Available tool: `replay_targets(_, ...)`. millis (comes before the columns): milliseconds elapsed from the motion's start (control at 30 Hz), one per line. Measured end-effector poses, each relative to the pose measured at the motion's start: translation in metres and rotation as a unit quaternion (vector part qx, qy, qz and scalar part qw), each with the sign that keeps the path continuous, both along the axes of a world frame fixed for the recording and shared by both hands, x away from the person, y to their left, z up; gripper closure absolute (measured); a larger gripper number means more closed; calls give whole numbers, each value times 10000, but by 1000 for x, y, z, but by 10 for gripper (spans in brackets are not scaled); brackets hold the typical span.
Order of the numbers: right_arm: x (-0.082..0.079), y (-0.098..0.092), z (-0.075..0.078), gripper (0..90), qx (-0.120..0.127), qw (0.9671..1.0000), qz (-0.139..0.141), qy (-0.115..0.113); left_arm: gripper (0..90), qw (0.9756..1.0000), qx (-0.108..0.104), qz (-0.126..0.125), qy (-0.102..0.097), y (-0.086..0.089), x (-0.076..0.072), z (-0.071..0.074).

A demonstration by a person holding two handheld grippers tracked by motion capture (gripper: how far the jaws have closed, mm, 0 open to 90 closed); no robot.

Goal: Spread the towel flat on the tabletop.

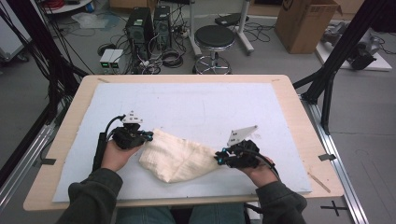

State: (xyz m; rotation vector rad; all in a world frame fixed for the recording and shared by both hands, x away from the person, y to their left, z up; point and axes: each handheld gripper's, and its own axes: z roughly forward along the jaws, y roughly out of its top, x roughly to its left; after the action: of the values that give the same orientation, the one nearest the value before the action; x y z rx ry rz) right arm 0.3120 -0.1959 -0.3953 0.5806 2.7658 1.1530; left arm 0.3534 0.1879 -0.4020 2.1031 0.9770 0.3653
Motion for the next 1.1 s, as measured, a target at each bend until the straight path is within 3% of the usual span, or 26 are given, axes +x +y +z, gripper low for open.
replay_targets(33,0,0,0,794,0,10000,0,0,874,10000,-21,27,18,2,-1,-1)
replay_targets(133,-8,-2,-22,785,-207,9992,62,341,873,9999,-24,41,91,7,-3,-7)
replay_targets(233,-11,-5,-31,699,-146,9983,103,550,872,9999,-52,38,115,9,-5,-10)
replay_targets(333,-9,-7,-19,612,130,9986,110,497,872,9999,-22,4,119,7,-5,-11)
replay_targets(433,-3,-10,0,590,404,9986,72,341,872,9999,29,7,133,7,-4,-12)
replay_targets(567,14,-17,13,597,616,9975,-320,151,871,9999,31,1,137,7,-4,-13)
replay_targets(600,24,-18,8,599,497,9970,-553,203,871,9999,30,-6,130,7,-4,-13)
replay_targets(700,32,-16,-2,600,328,9966,-711,268,871,9999,53,-27,118,8,-4,-13)
replay_targets(900,40,-8,-35,579,-54,9954,-676,683,871,10000,15,-36,74,7,-6,-13)
replay_targets(1000,39,-7,-37,744,-97,9962,-558,660,871,10000,-31,-33,47,7,-7,-12)
replay_targets(1100,40,-6,-37,831,-144,9972,-436,596,871,10000,-93,-28,19,9,-7,-10)
